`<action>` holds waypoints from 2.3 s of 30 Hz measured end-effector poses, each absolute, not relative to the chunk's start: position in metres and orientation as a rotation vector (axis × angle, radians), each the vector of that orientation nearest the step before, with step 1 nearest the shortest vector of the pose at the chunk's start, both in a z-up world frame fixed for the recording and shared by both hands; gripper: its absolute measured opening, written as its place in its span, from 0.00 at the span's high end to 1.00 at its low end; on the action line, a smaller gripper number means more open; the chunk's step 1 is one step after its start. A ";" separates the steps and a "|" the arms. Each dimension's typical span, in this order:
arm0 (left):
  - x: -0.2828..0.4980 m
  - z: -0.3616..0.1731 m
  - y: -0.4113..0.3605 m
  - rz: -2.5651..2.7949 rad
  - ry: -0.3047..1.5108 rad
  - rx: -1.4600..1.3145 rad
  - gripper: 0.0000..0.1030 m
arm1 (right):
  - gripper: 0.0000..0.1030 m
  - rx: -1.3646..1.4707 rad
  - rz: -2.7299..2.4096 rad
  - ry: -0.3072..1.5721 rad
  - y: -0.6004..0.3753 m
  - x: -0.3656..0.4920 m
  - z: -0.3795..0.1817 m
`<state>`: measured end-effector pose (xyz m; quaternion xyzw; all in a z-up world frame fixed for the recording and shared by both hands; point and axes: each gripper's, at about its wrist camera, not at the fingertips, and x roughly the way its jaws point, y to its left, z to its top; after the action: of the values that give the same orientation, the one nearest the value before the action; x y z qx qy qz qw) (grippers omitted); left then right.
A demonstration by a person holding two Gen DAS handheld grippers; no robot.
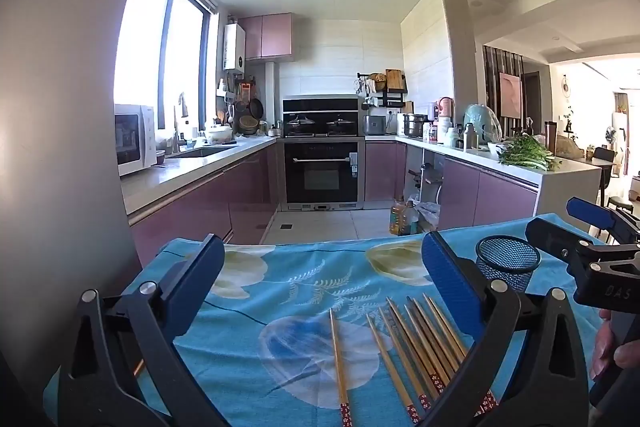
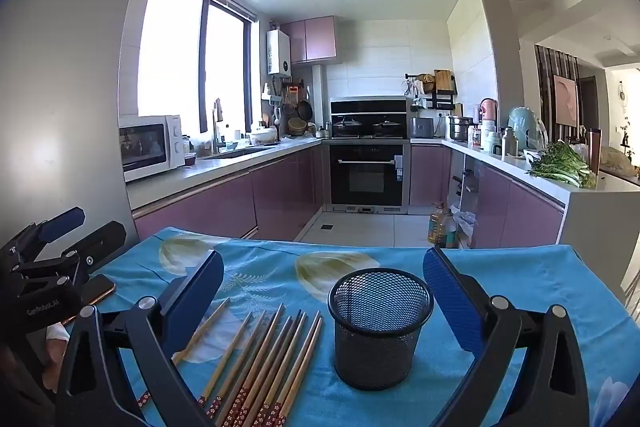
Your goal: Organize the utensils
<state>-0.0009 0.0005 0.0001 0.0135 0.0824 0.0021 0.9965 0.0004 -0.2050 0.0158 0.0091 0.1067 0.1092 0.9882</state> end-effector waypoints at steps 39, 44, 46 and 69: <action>-0.009 0.003 -0.007 -0.004 0.120 0.038 0.06 | 0.06 0.047 0.211 0.204 -0.211 0.000 0.017; -0.009 0.006 -0.008 -0.004 0.117 0.041 0.06 | 0.06 0.048 0.211 0.202 -0.210 -0.001 0.017; -0.009 0.008 -0.008 -0.005 0.116 0.040 0.06 | 0.06 0.048 0.212 0.202 -0.211 -0.001 0.017; -0.008 0.008 -0.008 -0.001 0.112 0.040 0.06 | 0.06 0.052 0.213 0.204 -0.211 -0.002 0.020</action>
<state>-0.0081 -0.0078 0.0077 0.0201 0.0562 -0.0006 0.9982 -0.0018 -0.2113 0.0195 0.0258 0.1015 0.1060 0.9888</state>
